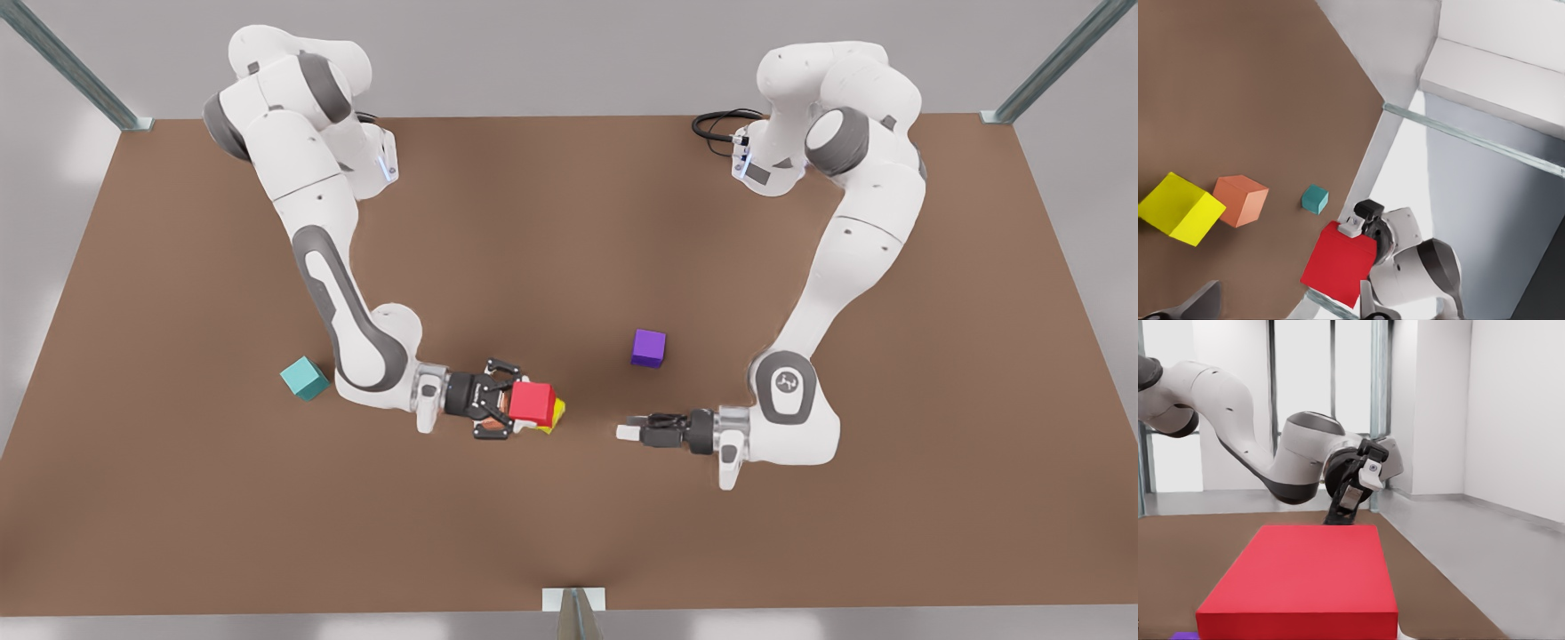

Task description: Pick up red wooden cube and pass to hand red wooden cube and place in blue wooden cube

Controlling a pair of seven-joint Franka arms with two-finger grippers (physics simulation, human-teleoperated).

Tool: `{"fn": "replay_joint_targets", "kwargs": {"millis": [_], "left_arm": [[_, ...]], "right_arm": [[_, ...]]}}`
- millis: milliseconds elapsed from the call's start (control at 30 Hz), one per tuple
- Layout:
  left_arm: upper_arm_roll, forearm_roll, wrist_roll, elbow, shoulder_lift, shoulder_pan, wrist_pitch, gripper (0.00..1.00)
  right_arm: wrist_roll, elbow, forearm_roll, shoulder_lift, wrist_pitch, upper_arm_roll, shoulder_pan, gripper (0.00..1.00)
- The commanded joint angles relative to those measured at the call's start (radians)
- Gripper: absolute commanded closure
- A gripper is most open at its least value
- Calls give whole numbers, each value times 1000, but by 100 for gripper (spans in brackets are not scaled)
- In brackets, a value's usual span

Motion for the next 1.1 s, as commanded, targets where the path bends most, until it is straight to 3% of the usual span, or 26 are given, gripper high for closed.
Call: {"fn": "replay_joint_targets", "kwargs": {"millis": [0, 67, 100, 133, 200, 233, 267, 300, 367, 533, 667, 733, 800, 1067], "left_arm": [[0, 144, -40, 13, -19, 103, -280, 0], [-4, 371, -37, 106, -31, 253, -494, 0], [-6, 634, -37, 115, -132, 282, -556, 0], [-26, 1064, -34, 106, -244, 233, -626, 0], [-83, 1316, -40, 97, -344, 229, -749, 0], [227, 1176, 11, -166, -593, 81, -561, 0], [585, 983, 92, -604, -904, -162, -251, 0], [578, 1008, 86, -518, -876, -162, -358, 0], [577, 1008, 84, -506, -875, -162, -372, 0], [575, 1006, 86, -506, -873, -172, -375, 0], [516, 1009, 87, -498, -870, -175, -375, 0], [514, 1003, 84, -380, -803, -164, -415, 0], [519, 939, 173, -340, -781, -87, -426, 0], [514, 969, 195, -331, -738, -83, -429, 0]], "right_arm": [[34, -62, -210, -65, -53, -5, -62, 36], [422, -89, -723, -173, -290, -14, -237, 36], [584, -80, -958, -202, -362, -14, -310, 36], [712, -83, -1159, -228, -402, -46, -348, 36], [885, -79, -1368, -237, -403, -118, -348, 37], [968, -86, -1454, -250, -403, -129, -346, 37], [1102, -85, -1579, -259, -399, -131, -337, 37], [1255, -88, -1679, -262, -399, -129, -326, 36], [1396, -97, -1751, -265, -400, -129, -312, 37], [1623, -249, -1906, -322, -166, -128, -306, 37], [1685, -281, -1922, -325, 12, -128, -308, 36], [1751, -335, -1922, -323, 104, -128, -305, 36], [1766, -368, -1922, -334, 112, -124, -305, 36], [1806, -470, -1909, -365, 121, -121, -306, 36]]}}
